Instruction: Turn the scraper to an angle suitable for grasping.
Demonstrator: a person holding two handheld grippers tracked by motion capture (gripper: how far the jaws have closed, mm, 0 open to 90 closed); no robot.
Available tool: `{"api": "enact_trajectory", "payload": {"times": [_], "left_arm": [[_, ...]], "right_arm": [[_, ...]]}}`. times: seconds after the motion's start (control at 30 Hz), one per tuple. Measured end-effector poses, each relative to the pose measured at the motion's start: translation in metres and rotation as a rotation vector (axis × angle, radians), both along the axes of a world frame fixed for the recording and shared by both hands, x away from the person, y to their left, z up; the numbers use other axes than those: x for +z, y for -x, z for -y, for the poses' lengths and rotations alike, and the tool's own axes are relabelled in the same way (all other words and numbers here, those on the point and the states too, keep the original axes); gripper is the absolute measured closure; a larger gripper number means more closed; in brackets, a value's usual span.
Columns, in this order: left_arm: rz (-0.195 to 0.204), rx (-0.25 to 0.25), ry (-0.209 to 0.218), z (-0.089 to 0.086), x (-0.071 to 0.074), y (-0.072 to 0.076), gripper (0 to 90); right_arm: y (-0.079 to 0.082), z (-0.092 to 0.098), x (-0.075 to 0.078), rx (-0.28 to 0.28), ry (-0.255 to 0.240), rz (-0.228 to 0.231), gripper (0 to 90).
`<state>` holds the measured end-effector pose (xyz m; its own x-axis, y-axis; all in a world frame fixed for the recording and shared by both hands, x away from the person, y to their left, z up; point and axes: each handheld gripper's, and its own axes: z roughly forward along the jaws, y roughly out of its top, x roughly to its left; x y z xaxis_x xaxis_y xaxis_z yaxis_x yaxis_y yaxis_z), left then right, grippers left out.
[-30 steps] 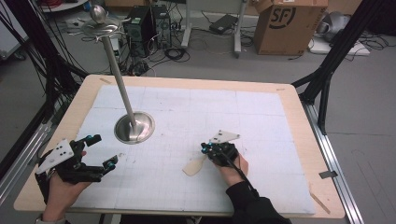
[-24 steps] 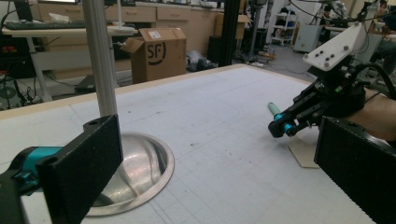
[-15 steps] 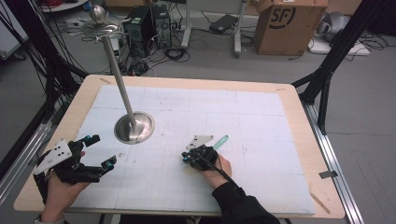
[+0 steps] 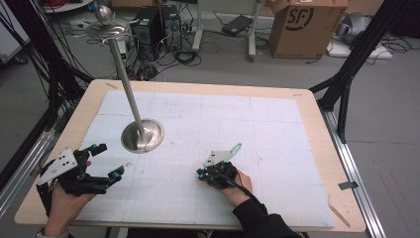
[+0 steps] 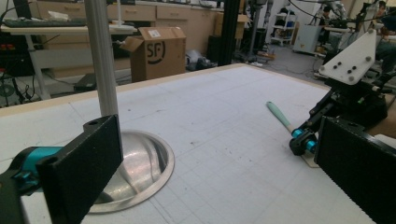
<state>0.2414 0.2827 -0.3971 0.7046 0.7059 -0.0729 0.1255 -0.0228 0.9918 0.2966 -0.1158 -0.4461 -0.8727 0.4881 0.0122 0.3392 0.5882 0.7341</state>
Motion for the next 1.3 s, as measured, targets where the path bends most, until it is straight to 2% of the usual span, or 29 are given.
{"api": "enact_trajectory", "payload": {"times": [0.23,0.33,0.37,0.5,0.6,0.67,0.7,0.8,0.83,0.9,1.0,1.13,1.17,1.3], "left_arm": [[-0.004,0.001,0.002,0.001,-0.001,0.000,1.7],[-0.005,-0.002,-0.001,0.001,-0.001,0.000,1.7],[-0.005,-0.002,-0.001,0.001,0.000,0.000,1.7],[-0.004,-0.003,-0.004,0.002,0.000,0.000,1.7],[-0.003,-0.003,-0.002,0.003,0.000,0.000,1.7],[-0.001,-0.005,-0.005,0.004,0.001,0.000,1.7],[0.000,-0.005,-0.006,0.004,0.001,0.000,1.7],[-0.001,-0.001,-0.004,0.003,0.001,-0.001,1.7],[-0.002,0.000,-0.003,0.002,0.001,-0.001,1.7],[-0.002,-0.001,-0.002,0.002,0.001,-0.001,1.7],[-0.002,-0.006,-0.003,0.003,0.001,-0.001,1.7],[-0.001,-0.002,0.000,0.001,0.001,-0.001,1.7],[-0.001,-0.001,0.003,0.000,0.001,-0.001,1.7],[-0.003,0.002,0.002,0.000,0.001,-0.002,1.7]], "right_arm": [[0.017,0.025,0.004,0.041,0.028,-0.037,90.0],[0.027,0.041,0.005,0.056,0.038,-0.025,90.0],[0.032,0.047,0.005,0.049,0.035,-0.037,90.0],[0.045,0.068,0.004,0.034,0.014,-0.032,90.0],[0.049,0.071,0.003,0.029,0.013,-0.021,90.0],[0.048,0.071,0.005,0.036,0.022,-0.038,90.0],[0.046,0.071,0.006,0.037,0.020,-0.012,90.0],[0.039,0.080,0.013,-0.046,-0.031,0.055,90.0],[0.032,0.087,0.016,-0.107,-0.038,0.093,90.0],[0.017,0.098,0.016,-0.215,-0.023,0.123,90.0],[-0.010,0.111,0.007,-0.337,-0.046,0.058,90.0],[-0.031,0.112,-0.004,-0.391,-0.030,0.042,90.0],[-0.033,0.112,-0.004,-0.401,-0.041,0.035,90.0],[-0.037,0.108,-0.004,-0.383,-0.033,0.033,90.0]]}}
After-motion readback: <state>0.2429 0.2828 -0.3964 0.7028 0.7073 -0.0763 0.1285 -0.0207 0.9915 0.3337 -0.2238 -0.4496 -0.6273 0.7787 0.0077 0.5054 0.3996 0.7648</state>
